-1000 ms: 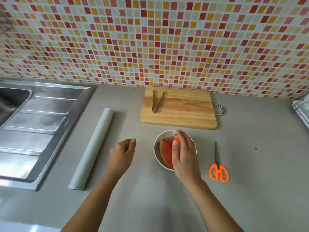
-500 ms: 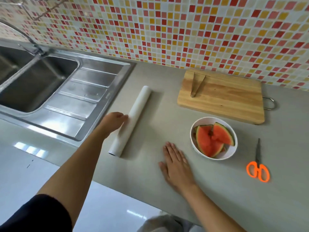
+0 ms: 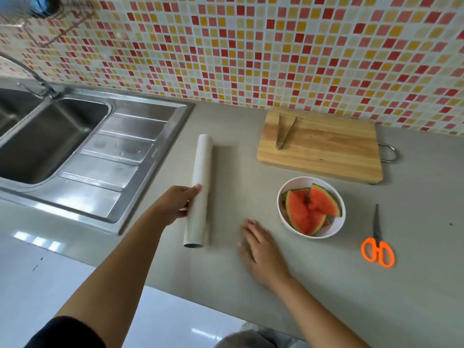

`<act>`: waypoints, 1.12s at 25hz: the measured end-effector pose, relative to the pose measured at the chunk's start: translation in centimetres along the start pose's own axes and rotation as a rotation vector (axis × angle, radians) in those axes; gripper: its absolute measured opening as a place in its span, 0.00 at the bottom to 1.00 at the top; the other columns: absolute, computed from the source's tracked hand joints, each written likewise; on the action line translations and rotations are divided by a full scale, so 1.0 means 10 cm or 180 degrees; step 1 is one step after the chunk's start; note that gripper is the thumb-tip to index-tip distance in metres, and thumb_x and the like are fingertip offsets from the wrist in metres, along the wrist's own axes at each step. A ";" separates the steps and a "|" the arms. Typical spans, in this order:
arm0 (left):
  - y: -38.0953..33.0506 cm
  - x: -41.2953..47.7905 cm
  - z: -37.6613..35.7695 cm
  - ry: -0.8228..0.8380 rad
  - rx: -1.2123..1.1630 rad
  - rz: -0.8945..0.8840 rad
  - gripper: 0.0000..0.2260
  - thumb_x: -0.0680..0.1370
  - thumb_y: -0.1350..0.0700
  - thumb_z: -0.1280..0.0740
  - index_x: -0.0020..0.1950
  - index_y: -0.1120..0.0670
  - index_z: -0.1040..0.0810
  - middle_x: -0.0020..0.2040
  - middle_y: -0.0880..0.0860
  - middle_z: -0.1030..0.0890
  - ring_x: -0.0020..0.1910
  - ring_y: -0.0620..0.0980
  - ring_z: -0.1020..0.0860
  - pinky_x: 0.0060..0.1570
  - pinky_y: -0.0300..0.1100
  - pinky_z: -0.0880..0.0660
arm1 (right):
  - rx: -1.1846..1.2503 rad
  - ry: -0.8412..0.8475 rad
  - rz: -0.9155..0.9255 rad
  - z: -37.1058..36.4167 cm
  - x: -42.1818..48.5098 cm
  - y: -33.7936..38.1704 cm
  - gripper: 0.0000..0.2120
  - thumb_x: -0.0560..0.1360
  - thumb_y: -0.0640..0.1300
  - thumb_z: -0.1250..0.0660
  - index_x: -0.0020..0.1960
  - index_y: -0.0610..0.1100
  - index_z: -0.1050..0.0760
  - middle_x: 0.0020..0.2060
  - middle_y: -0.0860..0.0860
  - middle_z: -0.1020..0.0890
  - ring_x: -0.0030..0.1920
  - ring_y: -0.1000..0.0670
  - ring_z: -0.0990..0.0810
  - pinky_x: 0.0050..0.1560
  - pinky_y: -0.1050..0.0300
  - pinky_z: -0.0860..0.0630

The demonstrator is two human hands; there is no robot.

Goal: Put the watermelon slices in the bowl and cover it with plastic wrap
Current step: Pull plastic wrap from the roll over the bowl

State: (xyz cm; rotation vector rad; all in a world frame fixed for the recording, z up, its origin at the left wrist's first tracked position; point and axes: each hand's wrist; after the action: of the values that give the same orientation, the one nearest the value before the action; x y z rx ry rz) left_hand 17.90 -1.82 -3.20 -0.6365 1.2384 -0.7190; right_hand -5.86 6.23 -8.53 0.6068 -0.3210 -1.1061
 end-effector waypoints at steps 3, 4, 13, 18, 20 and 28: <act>-0.19 -0.17 -0.20 0.0381 -0.0734 -0.0396 0.13 0.79 0.50 0.36 0.52 0.59 0.20 0.49 0.54 0.17 0.46 0.51 0.19 0.47 0.46 0.21 | 0.1050 -0.0407 -0.0373 0.18 -0.04 0.04 0.12 0.78 0.43 0.40 0.57 0.44 0.22 0.57 0.47 0.20 0.60 0.50 0.24 0.62 0.66 0.35; -0.31 -0.24 -0.27 0.0508 -0.0808 -0.0600 0.13 0.79 0.50 0.36 0.53 0.59 0.20 0.48 0.54 0.17 0.46 0.50 0.18 0.47 0.46 0.20 | 0.1280 -0.0577 -0.0434 0.26 -0.07 0.06 0.10 0.78 0.43 0.39 0.55 0.47 0.22 0.53 0.51 0.19 0.57 0.54 0.22 0.59 0.67 0.32; -1.02 -0.62 -1.11 0.1084 -0.0614 -0.1620 0.11 0.78 0.51 0.35 0.55 0.55 0.20 0.46 0.50 0.17 0.47 0.46 0.18 0.43 0.40 0.21 | 0.2480 -0.1884 -0.1065 1.00 -0.23 0.16 0.06 0.74 0.50 0.34 0.40 0.58 0.22 0.35 0.55 0.17 0.36 0.59 0.21 0.37 0.71 0.28; -1.00 -0.70 -1.44 0.1120 -0.0600 -0.1740 0.14 0.77 0.50 0.35 0.57 0.57 0.21 0.49 0.54 0.18 0.49 0.48 0.19 0.44 0.40 0.21 | 0.2628 -0.2165 -0.1149 1.16 -0.34 0.07 0.07 0.69 0.49 0.27 0.46 0.49 0.18 0.36 0.52 0.15 0.38 0.55 0.17 0.40 0.61 0.22; -1.02 -0.73 -1.52 0.1057 -0.0616 -0.1762 0.14 0.78 0.51 0.35 0.58 0.59 0.21 0.51 0.56 0.20 0.48 0.48 0.19 0.45 0.40 0.21 | 0.2585 -0.2298 -0.1162 1.19 -0.39 0.05 0.06 0.68 0.49 0.27 0.45 0.49 0.17 0.36 0.54 0.15 0.37 0.55 0.17 0.40 0.62 0.21; -1.10 -0.87 -1.66 0.0727 -0.0468 -0.1939 0.13 0.77 0.48 0.34 0.57 0.54 0.21 0.51 0.52 0.18 0.50 0.48 0.19 0.49 0.46 0.20 | 0.2107 -0.2094 -0.1070 1.44 -0.45 0.02 0.07 0.71 0.45 0.30 0.34 0.52 0.21 0.29 0.58 0.19 0.30 0.60 0.23 0.34 0.69 0.29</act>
State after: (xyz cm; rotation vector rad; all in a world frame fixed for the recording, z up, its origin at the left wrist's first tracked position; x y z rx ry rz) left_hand -1.30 -2.69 6.90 -1.0993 1.3220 -1.2384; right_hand -15.25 6.10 3.27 0.8849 -1.2211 -1.5196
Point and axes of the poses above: each hand's wrist, its own x-axis towards the middle knuckle, its own z-axis out of the back of the hand, y = z × x
